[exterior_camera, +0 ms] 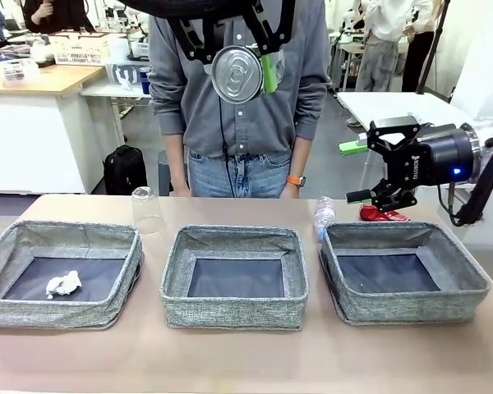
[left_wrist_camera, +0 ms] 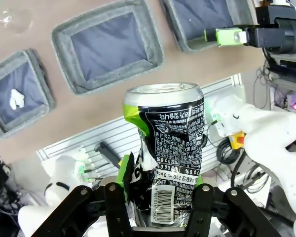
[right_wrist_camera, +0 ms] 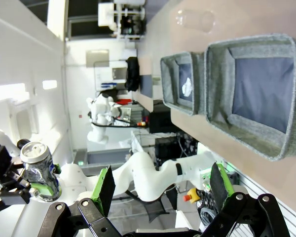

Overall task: Sort the waste into the appropriate baskets.
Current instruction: Place the picked waste into the Fabric basket indicated by the person.

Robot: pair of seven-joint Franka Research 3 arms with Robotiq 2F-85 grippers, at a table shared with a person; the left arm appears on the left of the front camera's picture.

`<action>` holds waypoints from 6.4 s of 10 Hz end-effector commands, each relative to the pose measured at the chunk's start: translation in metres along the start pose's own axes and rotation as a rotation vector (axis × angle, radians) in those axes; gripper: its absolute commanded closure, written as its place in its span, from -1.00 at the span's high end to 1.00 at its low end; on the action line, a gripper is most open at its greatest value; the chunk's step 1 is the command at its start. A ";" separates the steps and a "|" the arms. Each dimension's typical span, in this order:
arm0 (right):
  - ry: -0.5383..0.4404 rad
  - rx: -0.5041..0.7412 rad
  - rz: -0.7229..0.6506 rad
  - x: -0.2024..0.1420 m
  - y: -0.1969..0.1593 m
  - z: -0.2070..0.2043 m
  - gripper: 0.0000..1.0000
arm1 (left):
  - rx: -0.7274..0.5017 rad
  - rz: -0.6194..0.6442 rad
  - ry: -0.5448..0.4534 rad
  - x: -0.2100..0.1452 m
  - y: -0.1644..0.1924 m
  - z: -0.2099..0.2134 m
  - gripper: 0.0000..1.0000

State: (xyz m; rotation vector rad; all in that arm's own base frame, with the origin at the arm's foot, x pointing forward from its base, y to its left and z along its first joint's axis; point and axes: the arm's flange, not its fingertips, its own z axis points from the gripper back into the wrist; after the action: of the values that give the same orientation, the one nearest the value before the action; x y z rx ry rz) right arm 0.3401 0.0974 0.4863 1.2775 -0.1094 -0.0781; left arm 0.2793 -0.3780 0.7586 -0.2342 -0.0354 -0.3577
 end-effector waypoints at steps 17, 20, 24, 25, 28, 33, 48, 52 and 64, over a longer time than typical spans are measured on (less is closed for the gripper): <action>-0.005 0.028 -0.015 0.000 0.004 -0.001 1.00 | 0.000 0.000 0.000 0.000 0.000 0.000 0.00; -0.037 -0.078 0.021 -0.006 -0.016 0.050 1.00 | 0.025 -0.030 -0.030 0.008 0.000 -0.043 0.00; -0.264 -0.262 0.023 -0.067 -0.035 0.191 1.00 | -0.062 -0.175 -0.038 0.047 -0.018 -0.141 0.00; -0.291 -0.255 0.037 -0.085 -0.036 0.212 1.00 | -0.083 -0.201 -0.035 0.065 -0.028 -0.167 0.00; -0.447 -0.233 0.013 -0.138 -0.045 0.266 1.00 | -0.095 -0.289 0.022 0.128 -0.060 -0.261 0.00; -0.489 -0.208 0.039 -0.146 -0.036 0.306 1.00 | -0.009 -0.410 0.041 0.213 -0.124 -0.336 0.00; -0.434 -0.214 0.033 -0.138 -0.038 0.293 1.00 | -0.080 -0.408 0.078 0.194 -0.117 -0.280 1.00; -0.254 -0.035 0.144 -0.058 -0.030 0.210 1.00 | -0.190 -0.333 0.001 0.110 -0.050 -0.142 1.00; 0.063 0.243 -0.106 0.030 0.056 0.031 1.00 | -0.858 0.051 -0.312 -0.083 0.304 -0.059 1.00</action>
State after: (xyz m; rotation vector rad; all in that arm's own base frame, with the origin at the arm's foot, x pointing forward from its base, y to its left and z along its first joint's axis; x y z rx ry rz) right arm 0.3659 0.0907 0.5373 1.4894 -0.0031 -0.0848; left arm 0.3005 -0.0930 0.6368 -1.0905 -0.2359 -0.2584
